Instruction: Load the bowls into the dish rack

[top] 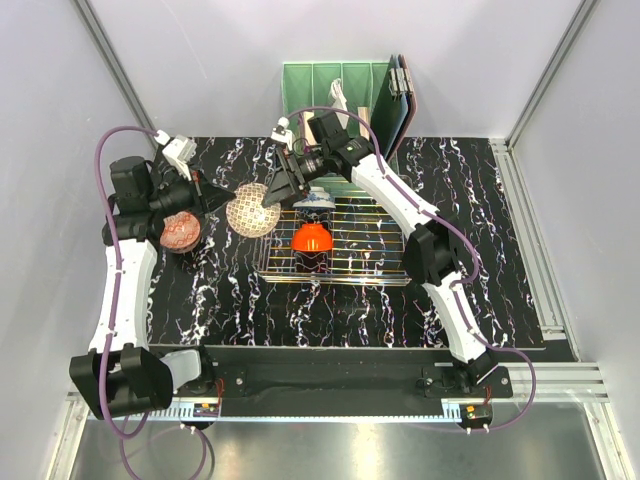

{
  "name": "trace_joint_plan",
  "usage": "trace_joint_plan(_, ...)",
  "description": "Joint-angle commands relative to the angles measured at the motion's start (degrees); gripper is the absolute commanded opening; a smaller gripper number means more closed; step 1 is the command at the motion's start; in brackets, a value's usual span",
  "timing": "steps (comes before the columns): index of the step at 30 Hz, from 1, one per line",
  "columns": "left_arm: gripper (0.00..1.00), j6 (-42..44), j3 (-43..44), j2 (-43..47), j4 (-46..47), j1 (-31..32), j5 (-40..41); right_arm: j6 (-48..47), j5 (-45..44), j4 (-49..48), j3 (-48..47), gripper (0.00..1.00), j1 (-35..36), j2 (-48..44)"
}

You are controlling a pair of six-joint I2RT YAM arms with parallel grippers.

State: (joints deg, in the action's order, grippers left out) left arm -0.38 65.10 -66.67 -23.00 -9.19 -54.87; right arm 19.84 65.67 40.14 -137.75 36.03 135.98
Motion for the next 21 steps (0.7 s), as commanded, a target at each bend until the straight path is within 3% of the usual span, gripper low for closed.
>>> trace_joint_plan(1, 0.00, -3.3, 0.1, 2.5, 6.8, 0.2, -4.9, 2.1, 3.6, -3.3, -3.0, 1.00, 0.0, 0.1)
trace_joint_plan(21, 0.00, -3.9, -1.4, 2.2, 8.7, 0.6, -4.6, 4.2, 7.1, -5.9, -1.1, 1.00, 1.9, -0.7)
